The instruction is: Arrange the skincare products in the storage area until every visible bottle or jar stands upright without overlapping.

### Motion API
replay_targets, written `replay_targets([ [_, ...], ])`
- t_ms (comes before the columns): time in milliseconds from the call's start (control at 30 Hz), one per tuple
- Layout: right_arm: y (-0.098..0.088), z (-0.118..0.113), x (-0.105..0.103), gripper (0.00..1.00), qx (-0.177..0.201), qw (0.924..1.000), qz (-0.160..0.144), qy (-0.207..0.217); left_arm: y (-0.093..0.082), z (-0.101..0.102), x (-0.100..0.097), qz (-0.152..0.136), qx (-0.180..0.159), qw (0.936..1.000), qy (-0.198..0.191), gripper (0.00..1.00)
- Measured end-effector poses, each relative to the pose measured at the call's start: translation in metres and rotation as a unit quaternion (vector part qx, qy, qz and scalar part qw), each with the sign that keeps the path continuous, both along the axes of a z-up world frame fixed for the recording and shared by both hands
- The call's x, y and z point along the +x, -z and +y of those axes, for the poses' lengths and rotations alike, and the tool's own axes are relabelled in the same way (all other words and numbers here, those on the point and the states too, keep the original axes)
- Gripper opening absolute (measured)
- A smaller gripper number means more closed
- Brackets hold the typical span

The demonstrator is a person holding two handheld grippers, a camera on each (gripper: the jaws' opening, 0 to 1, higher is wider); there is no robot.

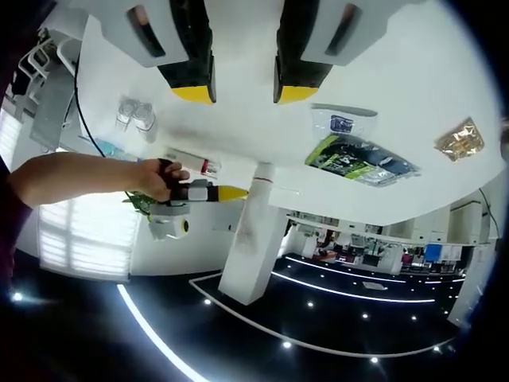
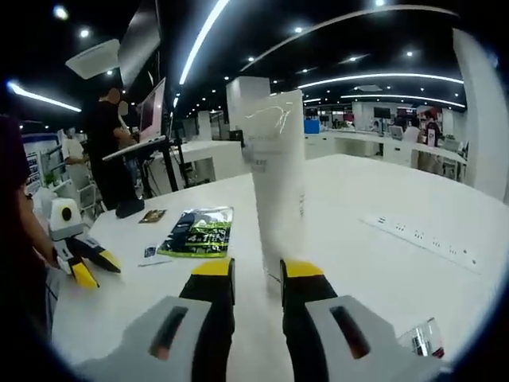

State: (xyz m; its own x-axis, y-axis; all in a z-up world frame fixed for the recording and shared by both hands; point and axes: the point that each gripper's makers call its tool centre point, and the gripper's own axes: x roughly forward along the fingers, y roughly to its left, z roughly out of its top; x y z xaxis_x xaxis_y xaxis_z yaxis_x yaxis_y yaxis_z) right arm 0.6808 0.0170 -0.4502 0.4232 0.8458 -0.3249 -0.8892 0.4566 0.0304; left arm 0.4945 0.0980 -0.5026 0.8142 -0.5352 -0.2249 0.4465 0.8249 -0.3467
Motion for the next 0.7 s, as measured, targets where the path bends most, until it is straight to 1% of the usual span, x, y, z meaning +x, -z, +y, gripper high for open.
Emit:
replay_targets([
  [167, -0.001, 0.005, -0.007, 0.21, -0.004, 0.9998, -0.006, -0.018, 0.001, 0.0, 0.0, 0.0, 0.002, 1.0, 0.001, 0.3],
  [267, -0.007, 0.001, -0.005, 0.22, -0.002, 0.9995, -0.025, -0.021, 0.001, -0.001, 0.0, 0.001, 0.004, 1.0, 0.002, 0.3],
  [300, -0.015, -0.006, 0.005, 0.25, -0.004, 0.9986, -0.052, -0.008, 0.001, -0.001, 0.0, 0.001, 0.004, 1.0, 0.003, 0.3],
  [333, -0.018, -0.009, 0.008, 0.27, 0.003, 0.9985, -0.054, -0.004, 0.001, -0.002, 0.0, 0.001, 0.004, 1.0, 0.003, 0.3],
  [367, -0.02, -0.01, 0.01, 0.32, 0.006, 0.9985, -0.055, -0.002, 0.001, -0.002, 0.0, 0.001, 0.004, 1.0, 0.004, 0.3],
  [400, -0.025, -0.012, 0.017, 0.37, 0.02, 0.9981, -0.057, 0.001, 0.001, -0.001, 0.0, 0.001, 0.005, 1.0, 0.003, 0.3],
  [433, -0.032, -0.012, 0.024, 0.47, 0.036, 0.9974, -0.063, 0.001, 0.001, -0.001, 0.0, 0.001, 0.005, 1.0, 0.003, 0.3],
  [467, -0.036, -0.009, 0.026, 0.52, 0.048, 0.997, -0.061, -0.005, 0.001, -0.001, 0.0, 0.002, 0.005, 1.0, 0.003, 0.3],
  [500, -0.04, -0.004, 0.027, 0.55, 0.06, 0.9962, -0.06, -0.021, 0.001, -0.001, 0.0, 0.002, 0.005, 1.0, 0.002, 0.3],
  [567, -0.04, 0.003, 0.029, 0.57, 0.053, 0.9949, -0.071, -0.049, 0.002, -0.001, 0.0, 0.003, 0.005, 1.0, 0.001, 0.3],
  [600, -0.04, 0.005, 0.03, 0.57, 0.051, 0.9947, -0.071, -0.054, 0.002, -0.001, 0.0, 0.004, 0.005, 1.0, 0.001, 0.3],
  [633, -0.035, 0.011, 0.032, 0.58, 0.05, 0.9939, -0.059, -0.079, 0.002, -0.001, 0.0, 0.004, 0.006, 1.0, 0.001, 0.3],
  [700, -0.028, 0.016, 0.039, 0.6, 0.039, 0.9936, -0.052, -0.092, 0.002, 0.0, 0.001, 0.005, 0.006, 1.0, 0.0, 0.3],
])
